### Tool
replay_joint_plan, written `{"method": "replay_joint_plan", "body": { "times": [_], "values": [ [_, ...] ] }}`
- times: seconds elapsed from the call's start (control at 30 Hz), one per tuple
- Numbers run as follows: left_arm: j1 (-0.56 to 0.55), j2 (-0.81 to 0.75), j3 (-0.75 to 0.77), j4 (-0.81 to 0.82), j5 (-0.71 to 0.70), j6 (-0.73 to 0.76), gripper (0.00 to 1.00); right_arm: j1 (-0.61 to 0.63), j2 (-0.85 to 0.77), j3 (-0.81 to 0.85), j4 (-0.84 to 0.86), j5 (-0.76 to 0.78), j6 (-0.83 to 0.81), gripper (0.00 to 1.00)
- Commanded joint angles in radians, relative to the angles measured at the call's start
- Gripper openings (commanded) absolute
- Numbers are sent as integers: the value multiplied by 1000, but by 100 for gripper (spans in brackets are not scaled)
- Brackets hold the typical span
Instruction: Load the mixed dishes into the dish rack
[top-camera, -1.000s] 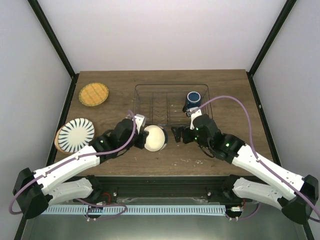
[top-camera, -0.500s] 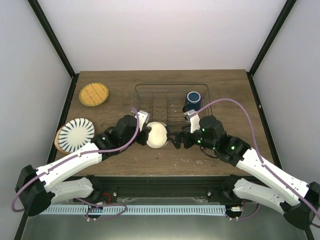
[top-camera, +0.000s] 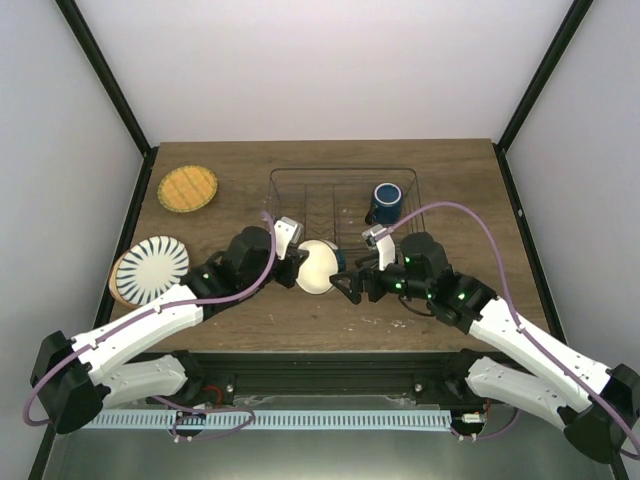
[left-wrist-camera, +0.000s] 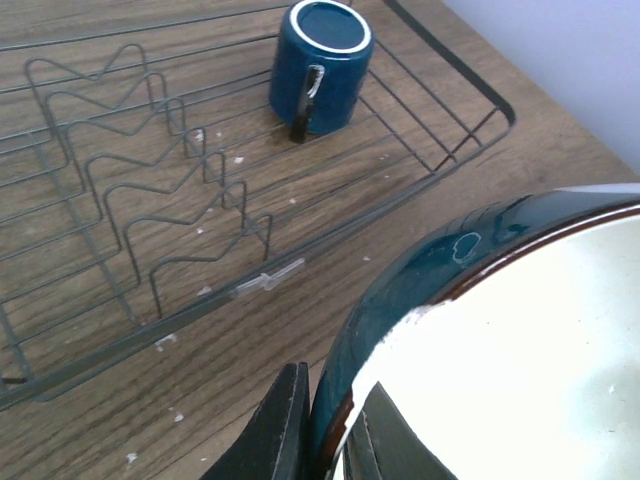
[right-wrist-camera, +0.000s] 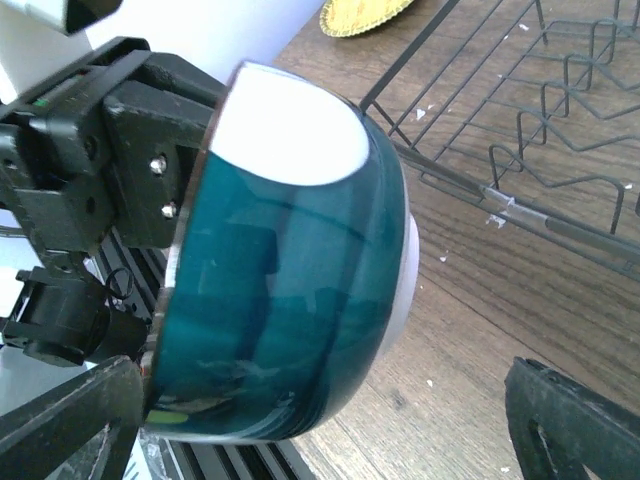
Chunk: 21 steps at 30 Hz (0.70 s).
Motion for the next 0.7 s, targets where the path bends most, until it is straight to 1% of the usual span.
{"method": "replay_joint_plan", "body": {
  "times": [0.0,0.13,0.4,0.53,0.67],
  "values": [
    [4,-27,29,116,97,-16,1,-21,-4,-22,66,-80,-13,100],
    [4,-25,10,146,157,-24,0,-23,14,-43,120,-112,-9,100],
    [4,-32,-12,171,178,-33,0,-23,36,-63,182,-158,10,100],
    [3,-38,-17,170,141,-25,0,-23,37,-65,177,-157,17,100],
    [3,-65,-27,174,73,-10,0,-23,30,-66,159,-155,18,100]
  ]
}}
